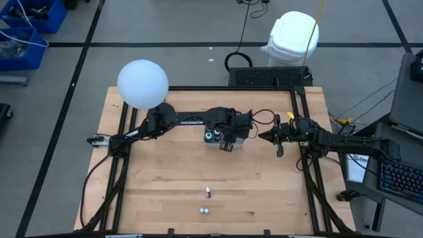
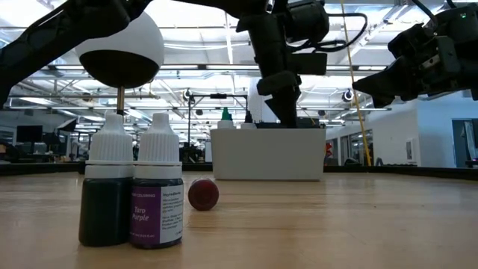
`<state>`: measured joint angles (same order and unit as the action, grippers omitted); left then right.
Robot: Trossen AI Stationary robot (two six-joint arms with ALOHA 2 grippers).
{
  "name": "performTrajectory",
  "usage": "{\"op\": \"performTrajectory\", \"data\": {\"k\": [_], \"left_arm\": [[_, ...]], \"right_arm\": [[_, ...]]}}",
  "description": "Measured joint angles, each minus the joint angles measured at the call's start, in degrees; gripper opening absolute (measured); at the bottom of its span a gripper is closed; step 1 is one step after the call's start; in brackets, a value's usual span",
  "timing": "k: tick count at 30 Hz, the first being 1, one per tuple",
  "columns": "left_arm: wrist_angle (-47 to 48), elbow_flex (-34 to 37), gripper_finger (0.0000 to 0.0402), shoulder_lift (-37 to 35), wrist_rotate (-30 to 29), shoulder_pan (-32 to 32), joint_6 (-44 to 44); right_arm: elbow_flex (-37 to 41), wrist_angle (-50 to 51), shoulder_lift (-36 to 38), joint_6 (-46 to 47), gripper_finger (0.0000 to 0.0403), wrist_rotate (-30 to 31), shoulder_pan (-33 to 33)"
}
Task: Pick & Place food coloring
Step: Put the small blue food coloring bottle into the gray bin
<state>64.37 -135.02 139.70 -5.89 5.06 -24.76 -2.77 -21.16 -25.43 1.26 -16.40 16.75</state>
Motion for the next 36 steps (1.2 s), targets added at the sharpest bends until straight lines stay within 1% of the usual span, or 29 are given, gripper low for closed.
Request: {"op": "performTrajectory", "data": {"k": [2, 4, 6, 9, 11, 15, 18, 22, 26, 29, 31, 34, 36], "left_arm": [[0.49, 0.02, 0.0117, 0.05, -0.05, -0.04, -0.17], [0.61, 0.02, 0.0106, 0.05, -0.14, -0.1, -0.61], [0.86, 0.02, 0.0082, 0.05, -0.2, -0.22, -0.69], [0.98, 0.02, 0.0029, 0.07, -0.22, -0.26, -1.06], [1.34, 0.02, 0.0009, 0.06, -0.22, -0.26, -1.06], [1.97, 0.02, 0.0012, 0.07, -0.24, -0.32, -1.06], [1.96, 0.02, 0.0005, 0.07, -0.43, -0.31, -1.05], [1.96, 0.02, 0.001, 0.07, -3.18, -0.33, -0.63], [1.95, 0.02, 0.0004, 0.07, -3.24, -0.33, -1.13], [2.4, 0.02, 0.0009, -0.05, -3.26, -0.37, -2.55], [3.58, 0.09, 0.0012, -0.82, -3.3, -0.41, -3.6], [4.94, 0.09, 0.0004, -3.83, -3.4, -0.68, -3.53], [5.85, 0.06, 0.0006, -6.64, -3.35, -0.88, -2.64]], "right_arm": [[0.01, -0.01, 0.0, 0.02, 0.0, -0.02, 0.0], [0.0, 0.02, 0.01, 0.0, 0.0, -0.04, 0.0], [-0.01, -0.01, 0.0, 0.0, 0.0, -0.04, 0.0], [-0.01, -0.01, 0.0, 0.0, 0.0, -0.04, 0.01], [0.01, -0.01, 0.0, 0.0, 0.0, -0.04, 0.0], [0.0, -0.01, 0.0, 0.02, 0.0, -0.04, 0.0], [0.01, -0.01, 0.0, 0.02, 0.0, -0.04, 0.0], [-0.01, -0.01, 0.0, 0.02, 0.0, -0.04, 0.0], [0.01, 0.01, 0.0, 0.02, 0.0, -0.04, 0.0], [-0.01, 0.0, 0.0, 0.02, 0.0, -0.04, 0.0], [-0.01, 0.02, 0.02, 0.02, 0.0, -0.04, 0.0], [0.01, -0.09, -0.04, 0.47, 0.0, -0.09, 0.01], [0.01, -0.25, -0.11, 1.03, 0.0, -0.17, 0.0]]}}
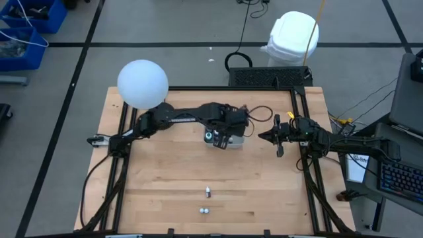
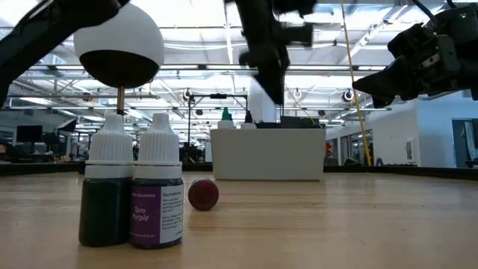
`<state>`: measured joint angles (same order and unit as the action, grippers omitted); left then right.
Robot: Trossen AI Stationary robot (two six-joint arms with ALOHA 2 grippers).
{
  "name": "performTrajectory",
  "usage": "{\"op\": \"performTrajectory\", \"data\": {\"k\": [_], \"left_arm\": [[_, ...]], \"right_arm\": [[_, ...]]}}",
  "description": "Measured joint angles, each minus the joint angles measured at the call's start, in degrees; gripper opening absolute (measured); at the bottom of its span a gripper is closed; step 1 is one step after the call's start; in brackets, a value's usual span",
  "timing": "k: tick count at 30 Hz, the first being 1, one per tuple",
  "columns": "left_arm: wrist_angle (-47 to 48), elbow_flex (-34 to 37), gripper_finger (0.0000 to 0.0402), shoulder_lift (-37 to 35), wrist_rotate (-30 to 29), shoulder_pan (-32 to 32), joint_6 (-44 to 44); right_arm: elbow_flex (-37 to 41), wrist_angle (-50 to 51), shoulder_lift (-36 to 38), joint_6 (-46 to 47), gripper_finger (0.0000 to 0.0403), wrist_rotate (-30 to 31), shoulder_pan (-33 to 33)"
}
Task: Pick & Place food coloring
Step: Put the small blue food coloring bottle into the gray bin
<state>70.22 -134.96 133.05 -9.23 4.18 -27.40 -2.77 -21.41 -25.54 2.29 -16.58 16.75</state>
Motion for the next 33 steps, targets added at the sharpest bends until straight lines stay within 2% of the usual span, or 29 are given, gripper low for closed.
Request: {"op": "performTrajectory", "data": {"k": [9, 16, 22, 28, 33], "left_arm": [[4.39, -0.06, 0.0006, -12.22, 0.29, -0.63, 2.94], [9.44, -0.04, 0.0003, -20.42, 4.84, -0.32, 5.53], [16.71, 0.01, 0.0002, -26.27, 6.28, -1.42, 8.18], [14.49, 0.01, 0.0002, -33.16, 11.32, -3.33, 7.68], [14.48, 0.11, 0.0002, -38.37, 11.56, -2.84, 7.56]], "right_arm": [[-0.02, -0.19, -0.15, 0.08, 0.0, -0.07, 0.0], [-0.02, -0.11, -0.15, 0.27, 0.0, -0.07, 0.0], [0.0, -0.15, -0.17, 0.62, 0.0, -0.07, 0.0], [-0.01, -0.15, -0.17, 0.63, 0.0, -0.07, 0.0], [0.0, 0.06, -0.24, 0.8, 0.0, -0.07, 0.0]]}}
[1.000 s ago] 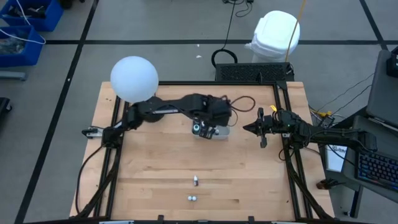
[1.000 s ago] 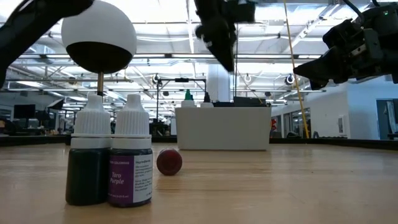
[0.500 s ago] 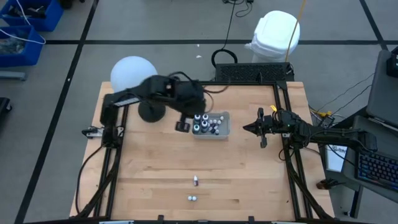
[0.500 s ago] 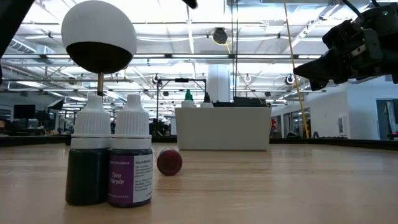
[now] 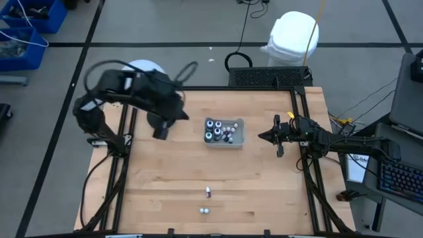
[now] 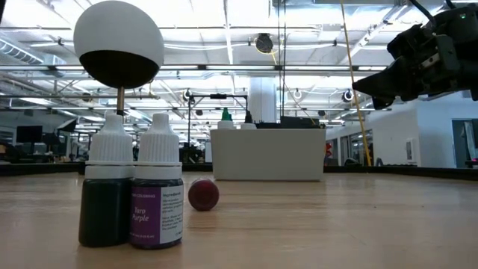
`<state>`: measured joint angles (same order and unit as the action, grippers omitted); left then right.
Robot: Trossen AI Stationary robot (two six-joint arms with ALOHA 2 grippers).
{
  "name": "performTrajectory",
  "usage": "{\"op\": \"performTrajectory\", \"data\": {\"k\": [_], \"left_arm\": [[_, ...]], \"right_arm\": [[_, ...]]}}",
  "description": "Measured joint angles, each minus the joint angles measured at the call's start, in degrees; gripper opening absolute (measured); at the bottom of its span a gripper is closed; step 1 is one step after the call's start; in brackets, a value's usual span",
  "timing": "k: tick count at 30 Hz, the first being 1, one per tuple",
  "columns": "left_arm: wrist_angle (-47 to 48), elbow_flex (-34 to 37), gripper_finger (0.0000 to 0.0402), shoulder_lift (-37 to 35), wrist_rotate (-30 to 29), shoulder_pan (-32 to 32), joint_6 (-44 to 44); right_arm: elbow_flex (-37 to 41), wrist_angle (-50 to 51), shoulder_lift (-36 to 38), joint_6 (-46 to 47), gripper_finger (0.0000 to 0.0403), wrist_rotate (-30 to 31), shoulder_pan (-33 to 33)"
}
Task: Pick & Place food coloring
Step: Put the small blue food coloring bottle into the gray bin
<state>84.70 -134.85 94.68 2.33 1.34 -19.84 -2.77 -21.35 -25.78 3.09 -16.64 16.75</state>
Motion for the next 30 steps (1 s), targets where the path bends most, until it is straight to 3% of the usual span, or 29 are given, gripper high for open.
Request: {"op": "performTrajectory", "data": {"k": [5, 9, 15, 18, 22, 26, 30], "left_arm": [[2.48, 4.06, 0.0001, -4.9, 0.31, 3.7, -0.61], [1.75, 12.62, 0.0001, -11.83, 0.47, 8.16, 1.12], [-11.09, 35.77, 0.0001, -27.03, 1.56, 12.62, 7.72], [-16.15, 47.51, 0.0001, -33.59, -0.77, 12.77, 12.78], [-22.53, 61.47, 0.0001, -41.89, -2.67, 10.88, 18.03], [-36.56, 74.5, 0.0001, -49.18, -2.15, 7.36, 20.64], [-43.55, 82.35, 0.0001, -52.69, -1.79, 4.71, 19.95]], "right_arm": [[0.0, -0.28, -0.32, 0.31, 0.0, 0.02, 0.0], [0.0, -0.63, -0.35, 0.34, 0.0, 0.02, 0.0], [0.0, -0.25, -0.64, 1.42, 0.0, 0.02, 0.02], [-0.01, -0.23, -0.78, 1.42, 0.0, 0.02, 0.0], [0.0, -0.23, -0.78, 1.74, 0.0, 0.02, 0.0], [0.0, -0.23, -0.78, 2.08, 0.0, 0.03, 0.0], [-0.02, -0.23, -0.78, 2.08, 0.0, 0.15, 0.0]]}}
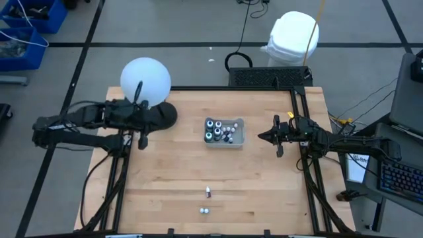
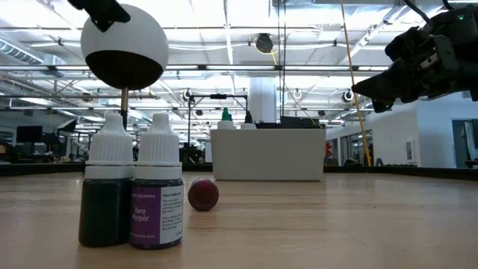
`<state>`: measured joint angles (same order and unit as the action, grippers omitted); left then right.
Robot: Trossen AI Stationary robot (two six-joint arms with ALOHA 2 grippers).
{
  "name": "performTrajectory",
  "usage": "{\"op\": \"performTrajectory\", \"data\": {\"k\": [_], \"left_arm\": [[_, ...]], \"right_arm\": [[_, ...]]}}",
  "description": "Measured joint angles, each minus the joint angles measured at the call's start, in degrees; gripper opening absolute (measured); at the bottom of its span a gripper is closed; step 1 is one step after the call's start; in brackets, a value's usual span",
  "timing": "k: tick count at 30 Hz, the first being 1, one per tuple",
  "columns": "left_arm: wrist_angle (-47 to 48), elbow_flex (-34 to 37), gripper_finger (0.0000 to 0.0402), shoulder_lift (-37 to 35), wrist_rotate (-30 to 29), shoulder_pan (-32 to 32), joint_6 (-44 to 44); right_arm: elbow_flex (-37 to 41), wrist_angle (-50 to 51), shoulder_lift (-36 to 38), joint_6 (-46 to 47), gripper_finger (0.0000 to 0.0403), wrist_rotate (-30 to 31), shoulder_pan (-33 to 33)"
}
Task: Pick & Place food coloring
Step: Put the small blue food coloring bottle into the gray bin
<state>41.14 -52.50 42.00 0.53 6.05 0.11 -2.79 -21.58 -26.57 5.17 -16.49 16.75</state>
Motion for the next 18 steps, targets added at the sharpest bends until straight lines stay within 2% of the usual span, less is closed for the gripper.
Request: {"op": "performTrajectory", "data": {"k": [6, 10, 18], "left_arm": [[-1.92, 3.29, 0.0001, -0.52, 0.8, -2.65, -1.12], [-5.65, 6.49, 0.0002, -1.49, 4.68, -5.89, -4.49], [-16.81, 15.94, 0.0001, -9.54, 7.61, -12.01, -7.99]], "right_arm": [[0.0, -0.31, 0.0, -0.03, 0.0, 0.11, 0.0], [0.02, -0.92, 0.02, -0.22, 0.0, 0.13, 0.0], [0.0, -0.89, 0.0, -0.22, 0.0, 0.13, 0.0]]}}
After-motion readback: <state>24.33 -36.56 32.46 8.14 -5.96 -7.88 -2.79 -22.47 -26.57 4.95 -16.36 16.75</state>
